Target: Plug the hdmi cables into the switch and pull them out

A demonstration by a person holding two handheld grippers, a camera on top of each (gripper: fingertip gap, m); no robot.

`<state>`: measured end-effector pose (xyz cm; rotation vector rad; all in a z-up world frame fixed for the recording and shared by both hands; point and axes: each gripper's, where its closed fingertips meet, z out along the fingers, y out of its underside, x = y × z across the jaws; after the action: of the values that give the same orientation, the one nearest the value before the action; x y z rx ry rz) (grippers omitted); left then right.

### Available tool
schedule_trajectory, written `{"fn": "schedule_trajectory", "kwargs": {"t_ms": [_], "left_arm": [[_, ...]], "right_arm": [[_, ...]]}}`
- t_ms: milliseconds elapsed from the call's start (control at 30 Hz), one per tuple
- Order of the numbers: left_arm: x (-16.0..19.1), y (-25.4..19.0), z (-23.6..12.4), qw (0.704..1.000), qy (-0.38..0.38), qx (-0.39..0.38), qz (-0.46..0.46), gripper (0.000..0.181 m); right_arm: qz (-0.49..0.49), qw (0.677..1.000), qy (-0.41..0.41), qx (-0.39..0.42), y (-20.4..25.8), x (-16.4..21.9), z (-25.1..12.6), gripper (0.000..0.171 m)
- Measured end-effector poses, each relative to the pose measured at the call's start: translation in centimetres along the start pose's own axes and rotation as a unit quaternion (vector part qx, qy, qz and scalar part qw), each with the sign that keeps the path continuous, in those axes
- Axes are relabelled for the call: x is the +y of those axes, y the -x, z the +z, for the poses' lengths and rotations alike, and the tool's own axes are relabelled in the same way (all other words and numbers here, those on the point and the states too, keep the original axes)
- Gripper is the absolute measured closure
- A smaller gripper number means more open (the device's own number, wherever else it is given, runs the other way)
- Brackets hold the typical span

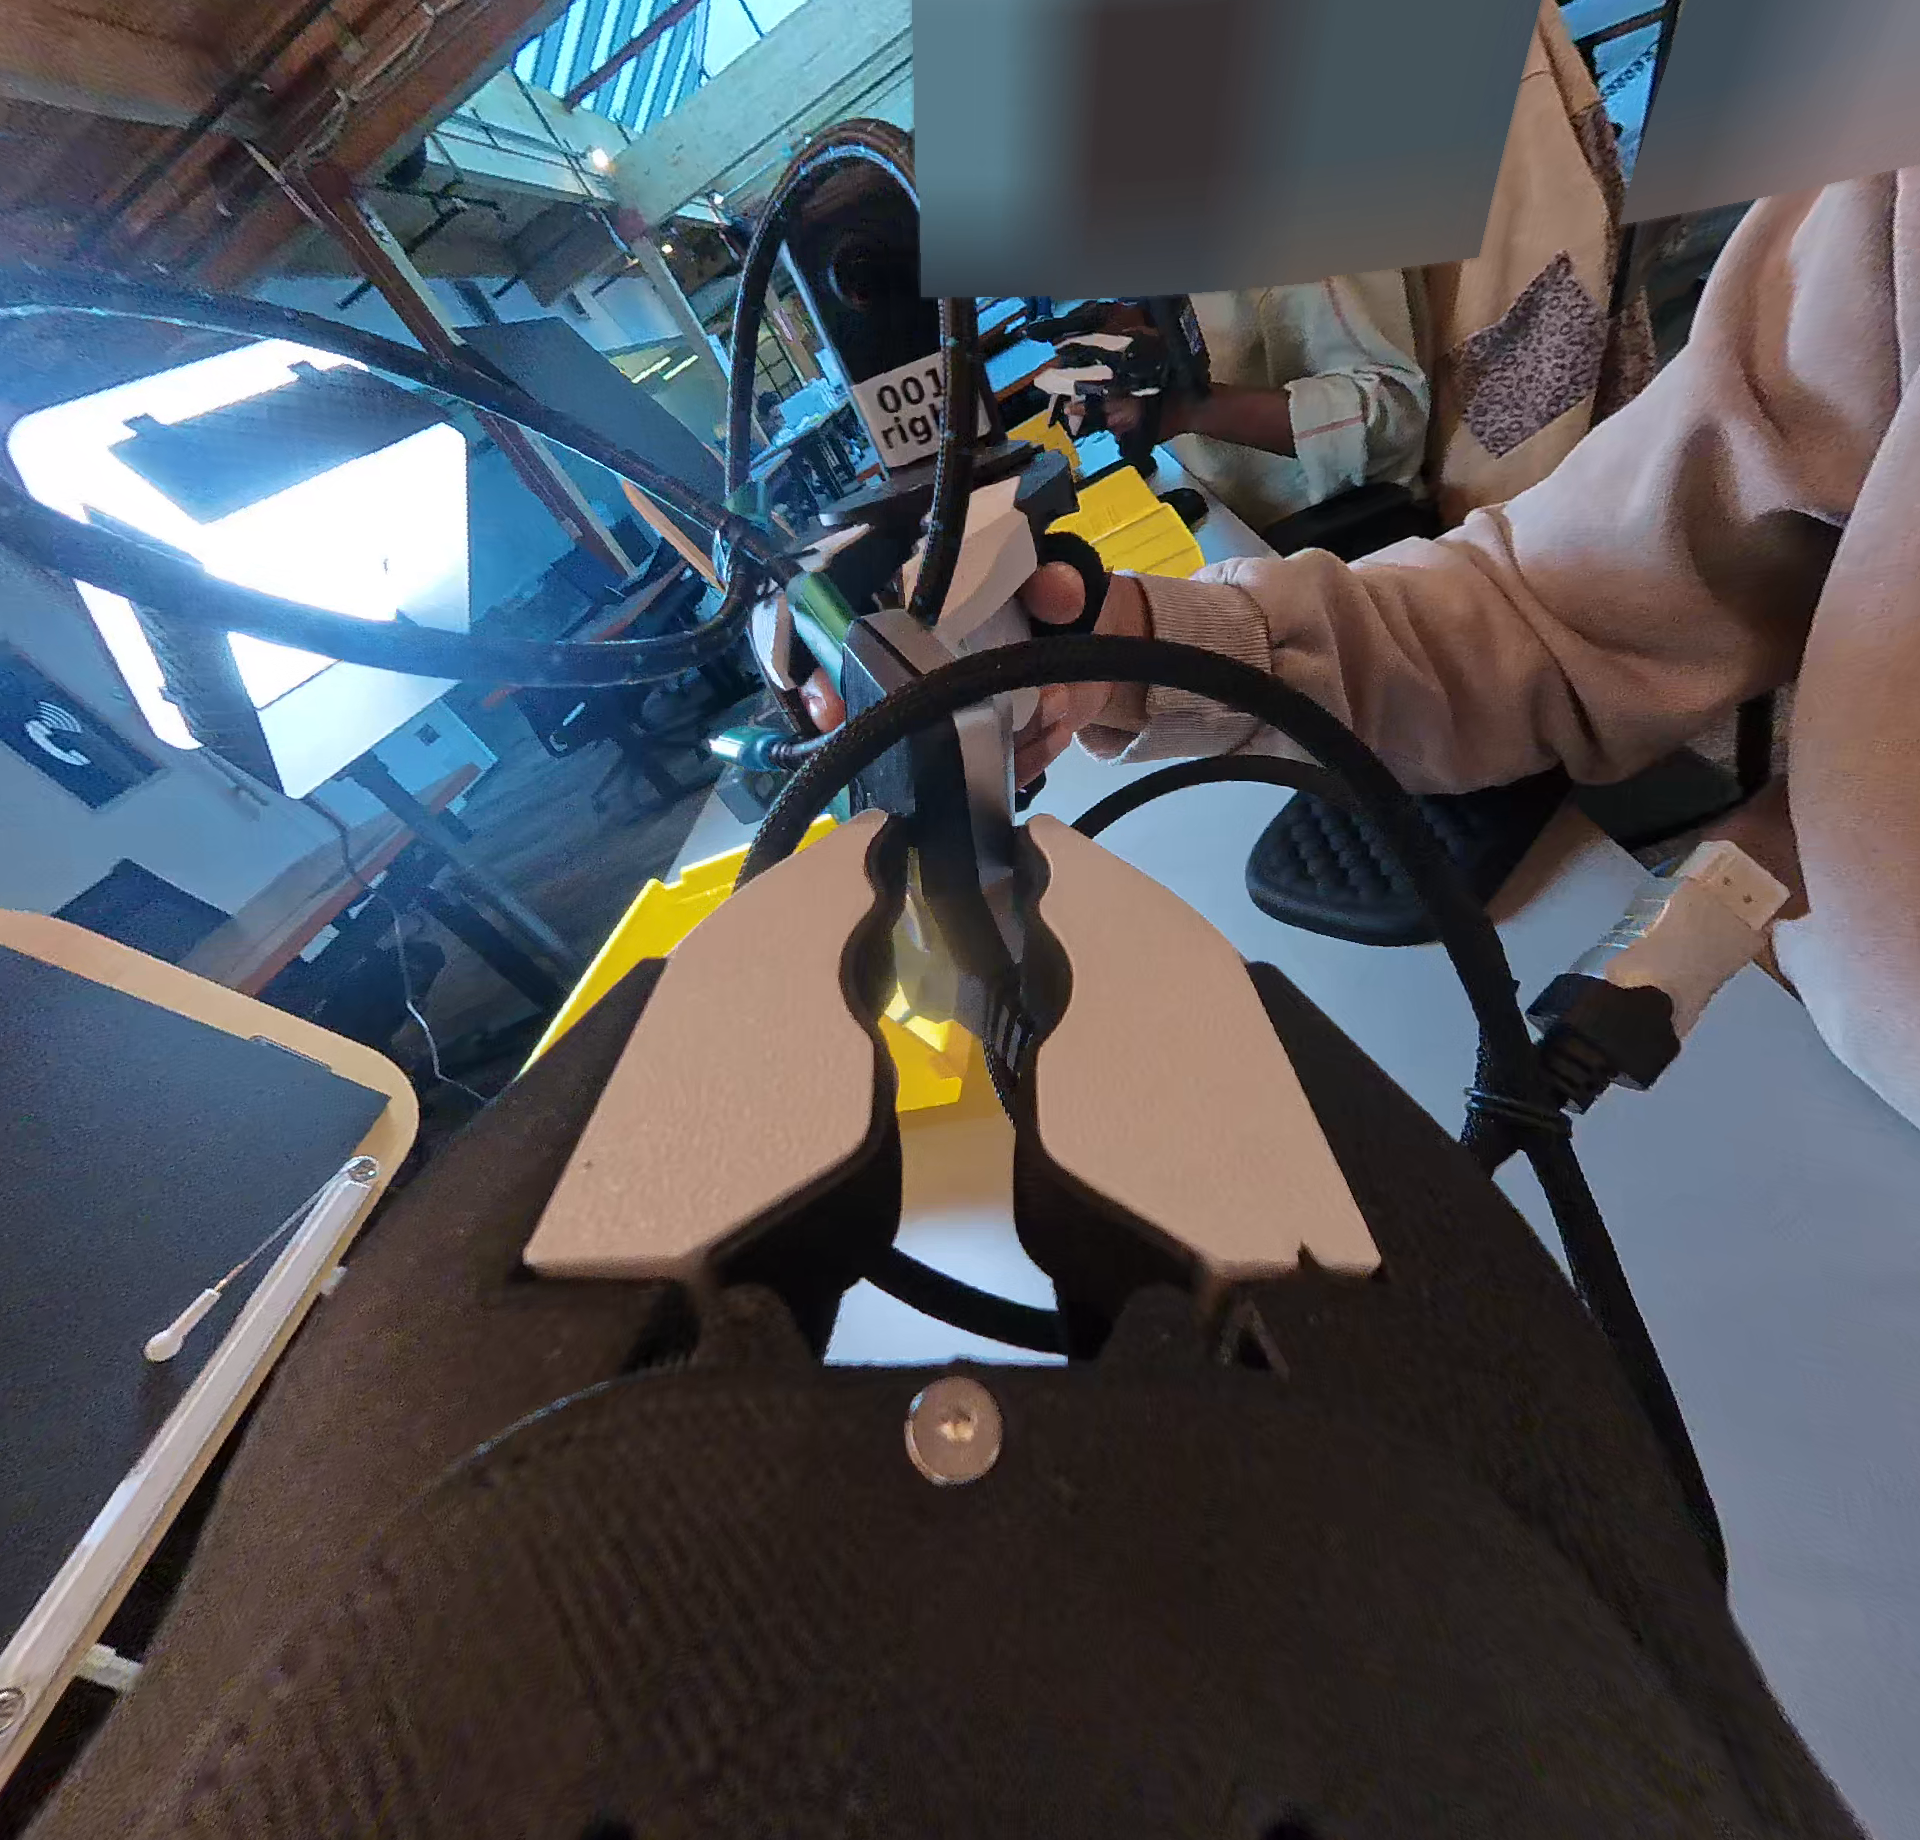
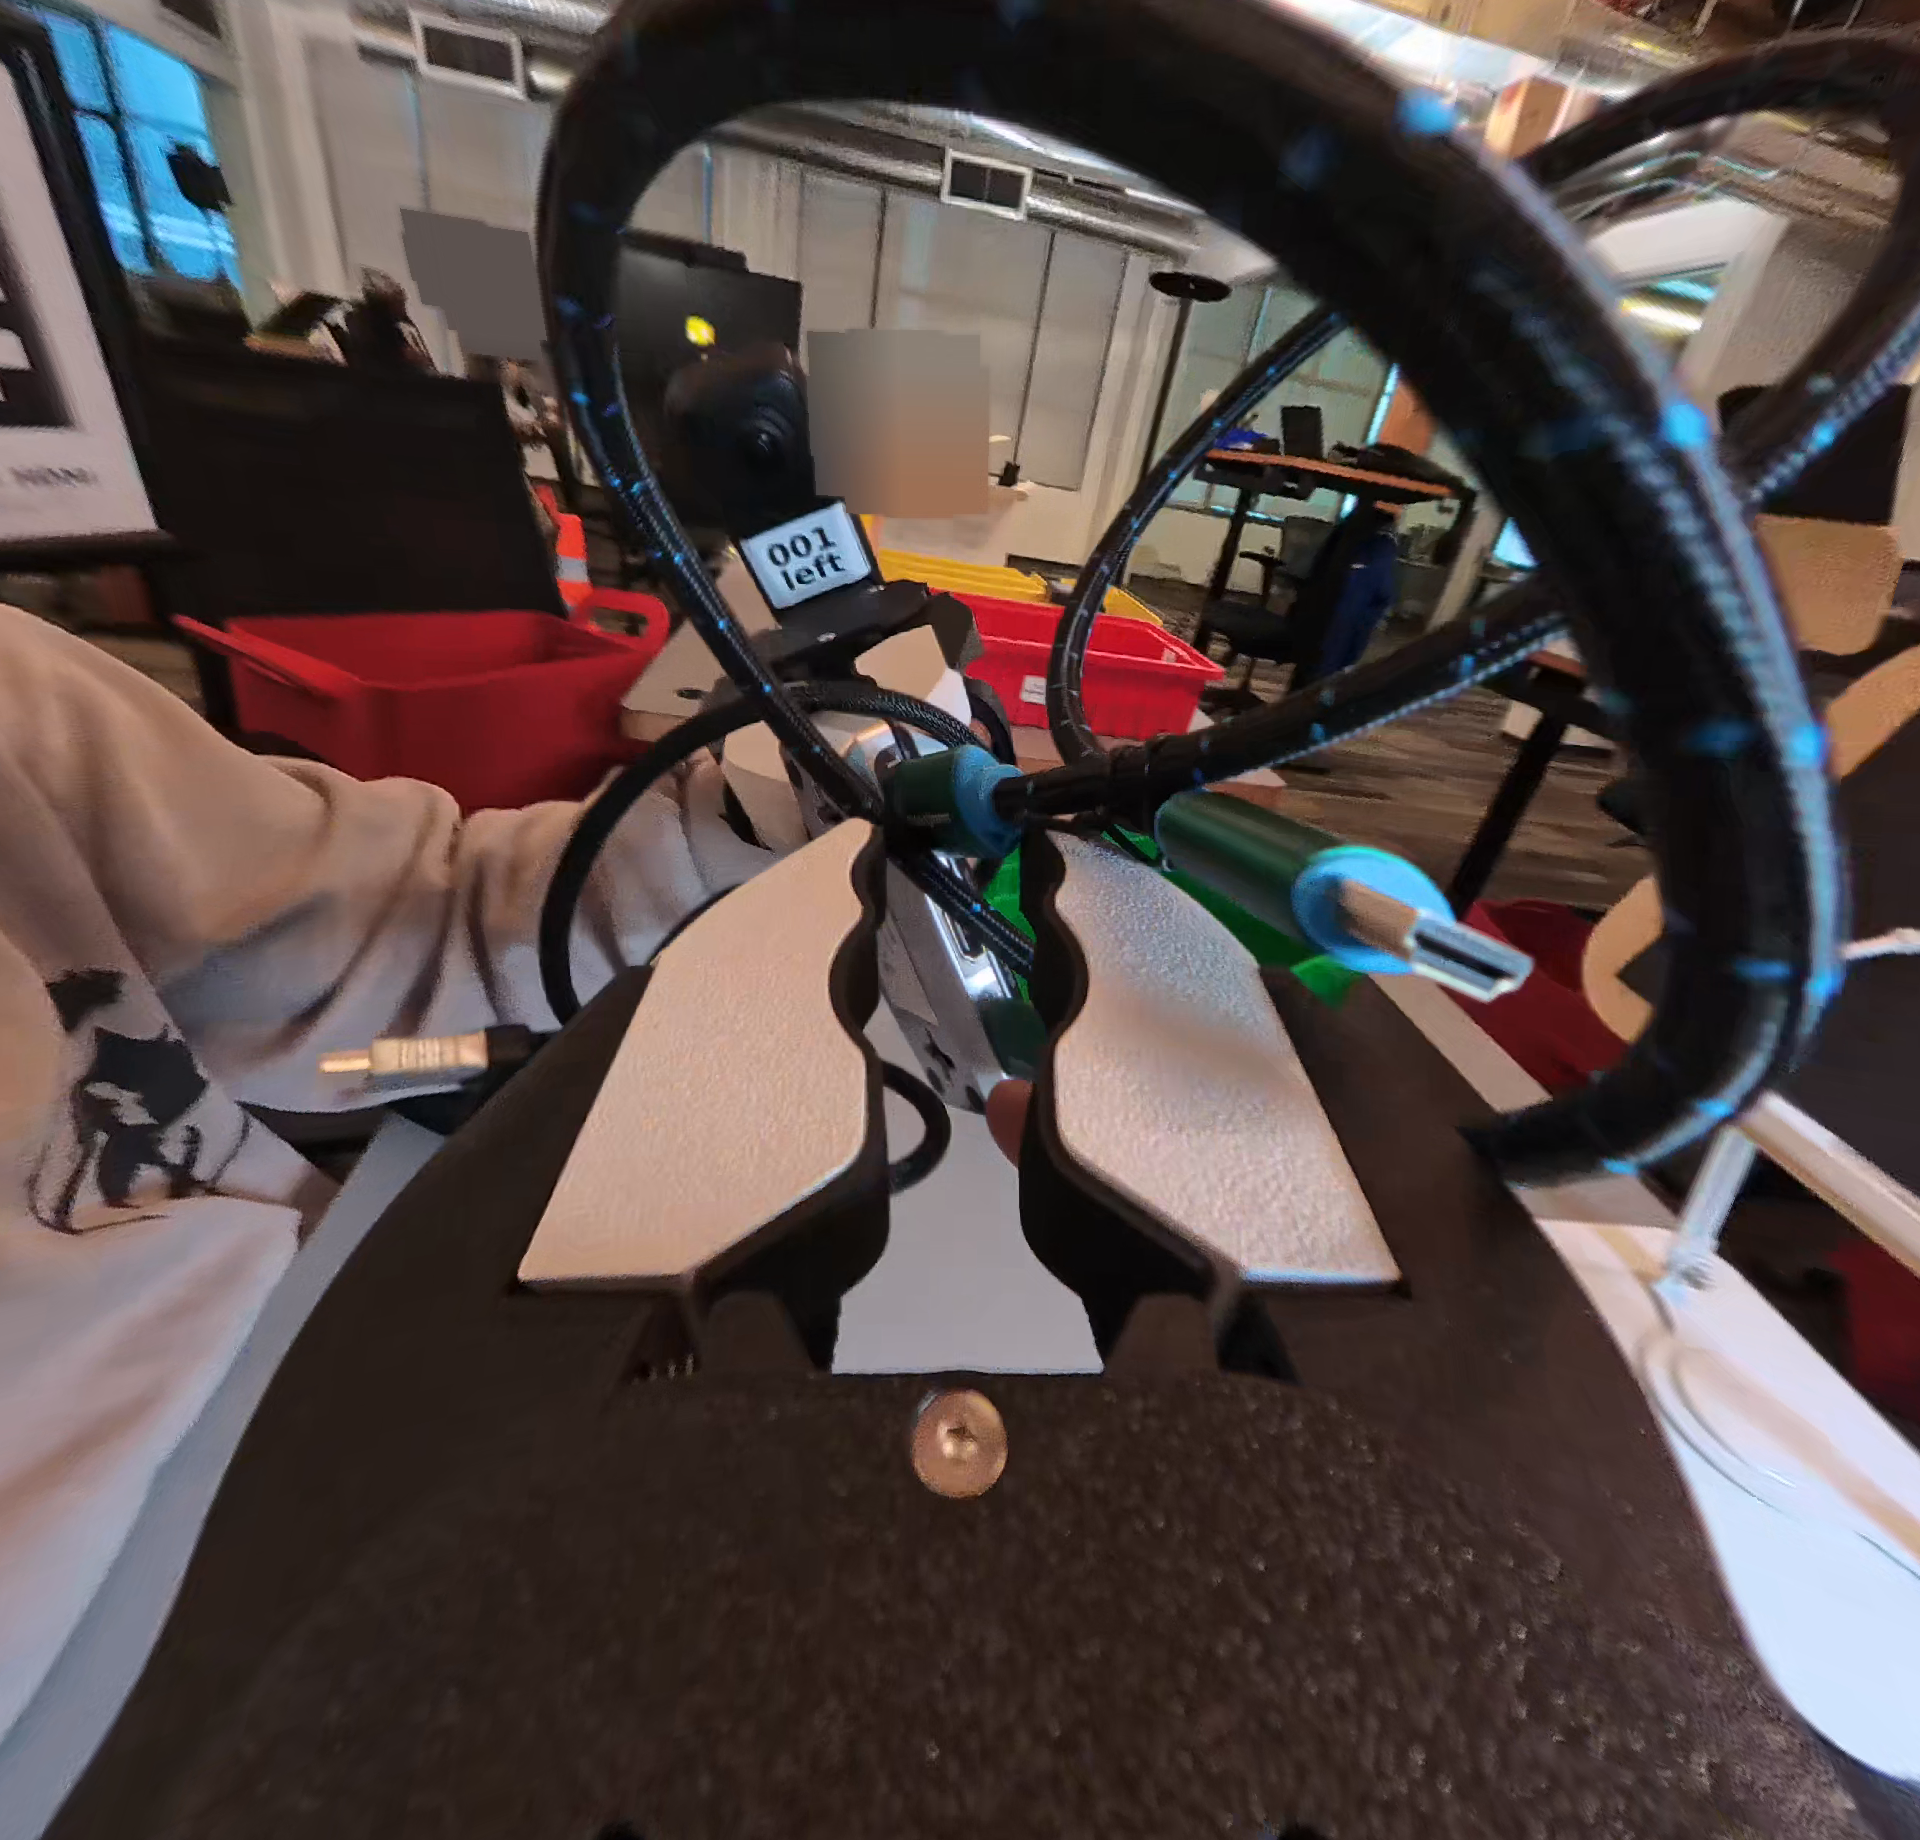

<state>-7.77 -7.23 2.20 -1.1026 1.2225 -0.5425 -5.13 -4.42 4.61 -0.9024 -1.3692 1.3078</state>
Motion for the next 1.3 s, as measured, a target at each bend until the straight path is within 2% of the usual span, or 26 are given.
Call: {"fn": "schedule_trajectory", "kwargs": {"t_ms": [133,233,433,633,833,933,1067,1100,1167,1233,1300], "left_arm": [[0.5,-0.2,-0.1,1.000,0.005,0.012,-0.012,0.161],[0.9,-0.2,0.0,1.000,0.007,0.014,-0.014,0.161],[0.4,2.6,0.9,0.996,-0.037,-0.081,-0.029,0.162],[0.2,3.6,1.7,0.979,0.006,-0.180,0.092,0.157],[-0.7,2.7,2.6,0.965,0.051,-0.200,0.160,0.156],[-0.3,2.5,2.1,0.957,0.107,-0.191,0.190,0.158],[1.0,3.8,0.4,0.949,0.146,-0.199,0.197,0.158],[1.4,4.0,-0.3,0.950,0.156,-0.192,0.188,0.159],[2.7,4.1,-1.5,0.949,0.183,-0.171,0.193,0.159],[4.5,4.0,-2.3,0.940,0.229,-0.152,0.203,0.159],[6.3,4.0,-2.4,0.927,0.276,-0.139,0.214,0.159]], "right_arm": [[0.026,0.999,-0.025,-0.026,0.4,0.0,0.1,0.148],[0.002,0.999,-0.033,-0.014,0.1,0.0,0.0,0.156],[0.013,0.994,-0.083,0.067,-2.0,-1.7,-0.9,0.157],[0.011,0.989,-0.113,0.093,-1.8,-2.4,-0.8,0.158],[0.003,0.991,-0.132,0.028,0.1,-2.3,-0.1,0.157],[0.005,0.995,-0.098,-0.004,0.1,-1.2,0.0,0.158],[-0.061,0.997,-0.032,-0.016,-1.1,1.2,-1.8,0.162],[-0.069,0.998,-0.007,-0.006,-2.0,1.9,-2.9,0.159],[-0.092,0.993,0.039,0.065,-5.2,2.8,-5.6,0.157],[-0.117,0.983,0.050,0.130,-7.2,2.0,-8.3,0.157],[-0.143,0.976,0.065,0.153,-7.1,0.7,-9.5,0.158]]}}
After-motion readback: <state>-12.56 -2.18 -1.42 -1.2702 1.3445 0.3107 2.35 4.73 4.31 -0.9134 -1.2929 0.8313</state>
